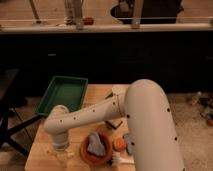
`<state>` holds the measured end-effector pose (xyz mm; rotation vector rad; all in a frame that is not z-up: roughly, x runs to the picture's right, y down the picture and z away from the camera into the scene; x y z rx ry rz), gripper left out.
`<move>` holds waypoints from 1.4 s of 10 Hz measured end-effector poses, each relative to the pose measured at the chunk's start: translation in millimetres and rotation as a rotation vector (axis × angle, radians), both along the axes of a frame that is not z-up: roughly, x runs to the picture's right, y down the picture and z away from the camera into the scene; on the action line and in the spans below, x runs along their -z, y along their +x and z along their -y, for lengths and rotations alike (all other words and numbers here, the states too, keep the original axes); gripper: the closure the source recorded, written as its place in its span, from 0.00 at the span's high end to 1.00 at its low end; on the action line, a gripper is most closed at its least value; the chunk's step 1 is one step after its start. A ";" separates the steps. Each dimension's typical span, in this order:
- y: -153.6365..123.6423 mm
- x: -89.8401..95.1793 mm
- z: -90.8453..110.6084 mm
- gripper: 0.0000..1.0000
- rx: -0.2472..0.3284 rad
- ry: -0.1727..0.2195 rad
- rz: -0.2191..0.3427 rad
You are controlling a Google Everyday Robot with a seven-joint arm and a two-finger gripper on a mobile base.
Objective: Place banana in tray
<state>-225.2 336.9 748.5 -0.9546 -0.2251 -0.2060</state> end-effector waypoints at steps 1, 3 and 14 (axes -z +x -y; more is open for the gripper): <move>-0.4 -1.4 2.3 0.57 -0.003 0.008 0.004; 0.9 0.5 3.8 0.38 0.002 0.004 0.001; 13.0 5.6 33.4 0.00 0.008 0.038 0.025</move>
